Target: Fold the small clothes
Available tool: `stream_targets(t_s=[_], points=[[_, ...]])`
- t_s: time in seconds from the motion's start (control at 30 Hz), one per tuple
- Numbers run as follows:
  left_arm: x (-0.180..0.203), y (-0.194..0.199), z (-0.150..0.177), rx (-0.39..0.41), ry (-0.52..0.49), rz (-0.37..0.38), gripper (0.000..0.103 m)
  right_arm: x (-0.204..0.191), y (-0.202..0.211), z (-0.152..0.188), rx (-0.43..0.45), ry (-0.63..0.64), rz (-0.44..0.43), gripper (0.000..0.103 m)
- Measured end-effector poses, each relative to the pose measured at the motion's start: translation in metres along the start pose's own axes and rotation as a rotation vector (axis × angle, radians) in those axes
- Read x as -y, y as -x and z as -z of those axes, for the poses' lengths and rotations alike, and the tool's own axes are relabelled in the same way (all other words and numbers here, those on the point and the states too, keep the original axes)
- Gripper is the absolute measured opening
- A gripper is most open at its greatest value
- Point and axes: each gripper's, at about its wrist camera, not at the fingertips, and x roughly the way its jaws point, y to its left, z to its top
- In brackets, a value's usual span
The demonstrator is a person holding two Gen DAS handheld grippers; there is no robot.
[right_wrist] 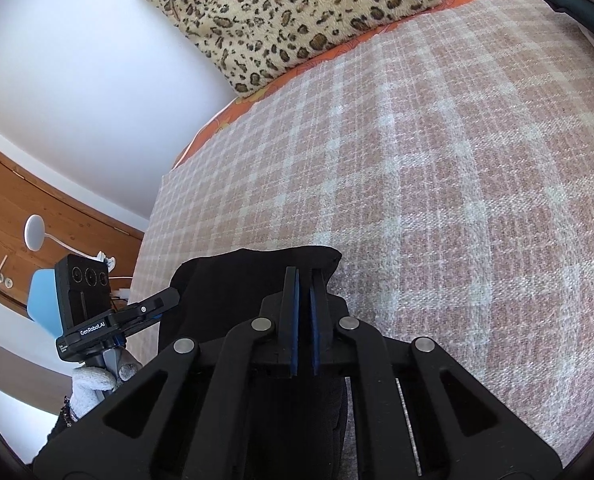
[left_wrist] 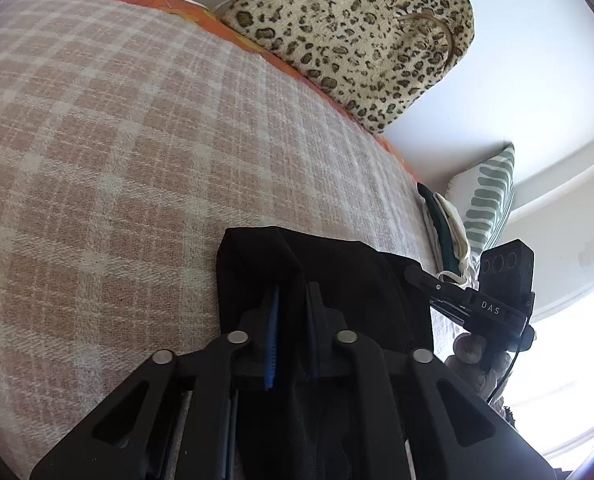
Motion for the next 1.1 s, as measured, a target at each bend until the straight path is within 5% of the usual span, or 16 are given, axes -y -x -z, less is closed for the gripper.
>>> stream_targets(t_s=[0.3,0.47,0.67,0.9,1.1], points=[[0.01,0.016,-0.016,0.119,-0.078,-0.065,0.0,-0.015,0.009,-0.004,0.058,0.077,0.056,0.005],[0.005,0.0,-0.013,0.067,-0.094,-0.134,0.001,-0.009,-0.003,-0.006,0.044,0.085,0.16,0.005],[0.014,0.032,-0.003,0.098,-0.15,-0.21,0.022,-0.007,0.019,-0.004,0.028,0.089,0.183,0.011],[0.027,0.064,0.045,0.061,-0.116,-0.161,0.025,-0.016,0.077,0.05,0.006,0.148,0.127,0.017],[0.037,0.078,0.087,0.02,-0.067,-0.104,0.029,-0.013,0.087,0.105,-0.078,0.105,0.113,0.018]])
